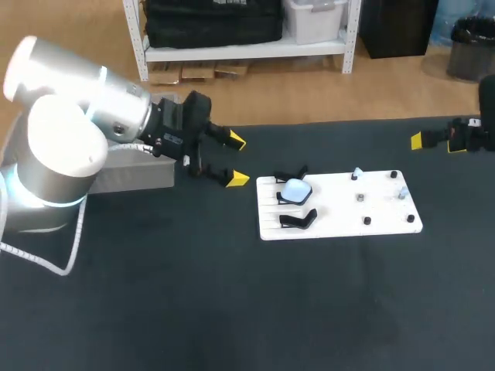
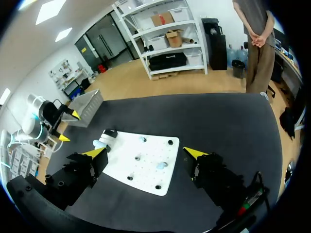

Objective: Pick up each earbud case from the left stands, insert the matching earbuds, close the lid, and place the case in the box.

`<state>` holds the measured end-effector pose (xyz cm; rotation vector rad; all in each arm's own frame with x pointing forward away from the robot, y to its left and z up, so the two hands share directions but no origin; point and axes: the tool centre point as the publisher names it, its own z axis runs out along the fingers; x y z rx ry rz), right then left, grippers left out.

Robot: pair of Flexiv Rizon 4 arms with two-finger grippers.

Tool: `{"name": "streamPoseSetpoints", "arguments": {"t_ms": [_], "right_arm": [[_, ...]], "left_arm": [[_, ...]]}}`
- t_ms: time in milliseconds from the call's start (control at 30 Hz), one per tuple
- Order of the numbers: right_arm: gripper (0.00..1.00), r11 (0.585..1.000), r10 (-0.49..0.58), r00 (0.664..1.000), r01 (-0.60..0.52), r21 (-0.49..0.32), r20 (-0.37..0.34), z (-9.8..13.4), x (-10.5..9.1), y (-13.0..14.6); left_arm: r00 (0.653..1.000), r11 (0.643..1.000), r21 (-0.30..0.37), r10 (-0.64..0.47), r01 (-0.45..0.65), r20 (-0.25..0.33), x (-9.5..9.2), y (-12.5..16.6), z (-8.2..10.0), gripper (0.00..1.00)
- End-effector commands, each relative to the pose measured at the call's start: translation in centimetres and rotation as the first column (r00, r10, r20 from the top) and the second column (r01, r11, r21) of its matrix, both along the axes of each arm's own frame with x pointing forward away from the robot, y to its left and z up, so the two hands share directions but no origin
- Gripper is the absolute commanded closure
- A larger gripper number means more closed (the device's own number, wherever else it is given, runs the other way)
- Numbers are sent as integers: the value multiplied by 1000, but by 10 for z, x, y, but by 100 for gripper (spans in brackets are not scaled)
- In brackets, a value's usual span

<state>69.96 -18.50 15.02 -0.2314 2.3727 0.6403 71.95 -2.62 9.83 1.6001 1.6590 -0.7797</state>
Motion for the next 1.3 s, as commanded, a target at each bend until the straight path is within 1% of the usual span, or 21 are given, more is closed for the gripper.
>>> {"name": "streamPoseSetpoints", "arguments": {"t_ms": [33,100,200,433,500,567,633,767,900,933,1000,1033,1133,1300], "right_arm": [[0,1000,2,1000,-2,1,-1,0,1,-1],[0,1000,2,1000,-2,1,-1,0,1,-1],[0,1000,2,1000,-2,1,-1,0,1,-1],[0,1000,2,1000,-2,1,-1,0,1,-1],[0,1000,2,1000,-2,1,-1,0,1,-1],[0,1000,2,1000,-2,1,-1,0,1,-1],[0,1000,2,1000,-2,1,-1,0,1,-1],[0,1000,2,1000,-2,1,-1,0,1,-1],[0,1000,2,1000,-2,1,-1,0,1,-1],[0,1000,2,1000,-2,1,-1,0,1,-1],[0,1000,2,1000,-2,1,-1,0,1,-1],[0,1000,2,1000,-2,1,-1,0,1,-1],[0,1000,2,1000,-2,1,-1,0,1,-1],[0,1000,2,1000,-2,1,-1,0,1,-1]], "left_arm": [[1000,1000,-16,-23,23,18,0,-10,-12,0],[998,999,-12,-39,40,44,-3,-16,-16,0],[998,998,-32,-61,62,23,-7,-22,-20,0],[996,995,-54,-87,87,15,-12,-30,-32,0],[996,994,-59,-88,89,18,-11,-33,-35,7],[996,994,-62,-89,90,17,-11,-35,-39,23],[996,994,-65,-92,92,15,-11,-37,-42,25],[996,993,-73,-89,88,-5,-7,-39,-48,37],[996,993,-75,-87,86,-12,-4,-42,-55,36],[996,993,-75,-87,86,-13,-2,-44,-57,38],[996,994,-78,-84,82,-14,0,-46,-59,52],[996,993,-82,-84,82,-14,2,-47,-60,54],[996,992,-94,-89,87,-18,5,-50,-61,52],[995,990,-107,-98,94,-34,7,-54,-66,53]]}}
